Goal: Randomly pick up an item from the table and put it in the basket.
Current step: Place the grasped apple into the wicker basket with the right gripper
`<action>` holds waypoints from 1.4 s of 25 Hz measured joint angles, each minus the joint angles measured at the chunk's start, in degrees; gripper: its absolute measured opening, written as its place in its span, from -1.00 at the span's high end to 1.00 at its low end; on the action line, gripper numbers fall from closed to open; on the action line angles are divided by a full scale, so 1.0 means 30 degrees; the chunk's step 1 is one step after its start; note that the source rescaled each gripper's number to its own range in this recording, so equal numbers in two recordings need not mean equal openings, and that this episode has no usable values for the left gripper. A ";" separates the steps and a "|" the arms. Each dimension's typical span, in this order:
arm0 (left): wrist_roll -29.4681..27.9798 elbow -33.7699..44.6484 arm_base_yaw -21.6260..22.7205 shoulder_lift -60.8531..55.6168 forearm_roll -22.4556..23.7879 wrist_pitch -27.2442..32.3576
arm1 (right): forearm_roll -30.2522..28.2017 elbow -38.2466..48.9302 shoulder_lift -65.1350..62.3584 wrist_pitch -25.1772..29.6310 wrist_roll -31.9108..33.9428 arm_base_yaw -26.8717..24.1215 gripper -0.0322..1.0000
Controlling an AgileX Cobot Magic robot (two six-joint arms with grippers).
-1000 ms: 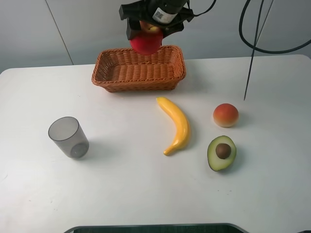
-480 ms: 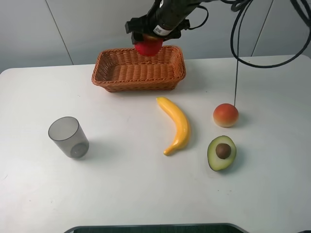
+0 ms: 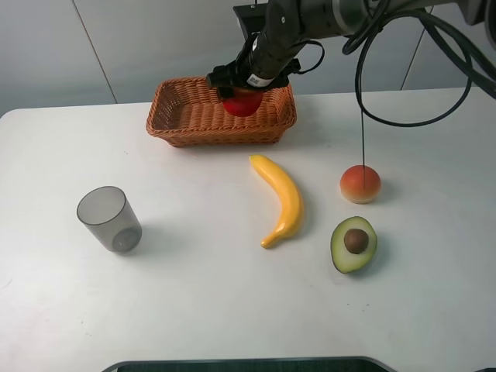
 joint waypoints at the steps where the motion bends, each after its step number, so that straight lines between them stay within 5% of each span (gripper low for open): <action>1: 0.0000 0.0000 0.0000 0.0000 0.0000 0.0000 | 0.0000 0.0000 0.0000 -0.0081 0.0000 0.0000 0.94; 6: 0.0000 0.0000 0.0000 0.0021 0.0000 0.0000 | 0.0000 0.0000 0.0000 -0.0135 0.0000 0.0000 0.94; 7: 0.0000 0.0000 0.0000 0.0021 0.0000 0.0000 | 0.0000 0.0000 0.0000 -0.0135 0.0000 0.0000 0.82; 8: 0.0000 0.0000 0.0000 0.0000 0.0000 0.0000 | 0.0000 0.0000 0.0000 -0.0170 0.0000 0.0000 0.31; 9: 0.0000 0.0000 0.0000 0.0000 0.0000 0.0000 | 0.0000 0.0000 0.0000 -0.0219 0.0000 0.0000 -0.40; 10: 0.0000 0.0000 0.0000 0.0000 0.0000 0.0000 | 0.0000 0.0000 0.0000 -0.0276 0.0000 0.0000 -0.74; 12: 0.0000 0.0000 0.0000 0.0000 0.0000 0.0000 | 0.0000 0.0000 0.0000 -0.0413 0.0000 0.0000 -0.94; 25: 0.0000 0.0000 0.0000 0.0000 0.0000 0.0000 | 0.0000 0.0000 -0.0713 0.0177 0.0025 0.0000 -1.00; 35: 0.0000 0.0000 0.0000 0.0000 0.0000 0.0000 | 0.0619 0.0000 -0.3002 0.5779 -0.0024 -0.0342 -1.00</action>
